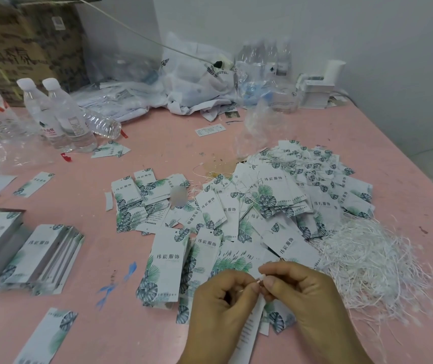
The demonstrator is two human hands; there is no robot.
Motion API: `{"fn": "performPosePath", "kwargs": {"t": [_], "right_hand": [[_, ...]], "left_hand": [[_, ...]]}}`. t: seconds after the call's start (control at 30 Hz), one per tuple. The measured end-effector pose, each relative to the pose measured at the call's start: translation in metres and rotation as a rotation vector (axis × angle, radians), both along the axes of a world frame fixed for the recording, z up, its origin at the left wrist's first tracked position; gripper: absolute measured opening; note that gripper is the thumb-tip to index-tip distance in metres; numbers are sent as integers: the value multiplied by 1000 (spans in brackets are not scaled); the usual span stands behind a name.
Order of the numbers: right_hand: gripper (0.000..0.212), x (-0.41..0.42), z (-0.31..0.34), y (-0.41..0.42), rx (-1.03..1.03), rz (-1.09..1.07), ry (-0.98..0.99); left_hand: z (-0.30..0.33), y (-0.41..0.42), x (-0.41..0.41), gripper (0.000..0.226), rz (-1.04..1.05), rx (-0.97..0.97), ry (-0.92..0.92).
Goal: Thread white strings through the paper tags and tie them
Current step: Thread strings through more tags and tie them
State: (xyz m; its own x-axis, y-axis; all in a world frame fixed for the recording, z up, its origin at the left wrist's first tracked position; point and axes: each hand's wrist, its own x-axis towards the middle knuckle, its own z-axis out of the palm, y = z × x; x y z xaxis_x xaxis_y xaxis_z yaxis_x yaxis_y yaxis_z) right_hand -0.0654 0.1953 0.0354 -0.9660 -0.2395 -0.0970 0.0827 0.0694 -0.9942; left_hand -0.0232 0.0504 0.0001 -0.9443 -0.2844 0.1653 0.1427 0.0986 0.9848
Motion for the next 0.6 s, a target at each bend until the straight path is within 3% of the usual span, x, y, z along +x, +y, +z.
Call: {"fn": "performPosePath", "kwargs": {"t": [0.6], "right_hand": [[36, 5, -1, -4, 74, -5, 72]], "left_hand": [[-2, -1, 0, 11, 7, 18, -39]]}}
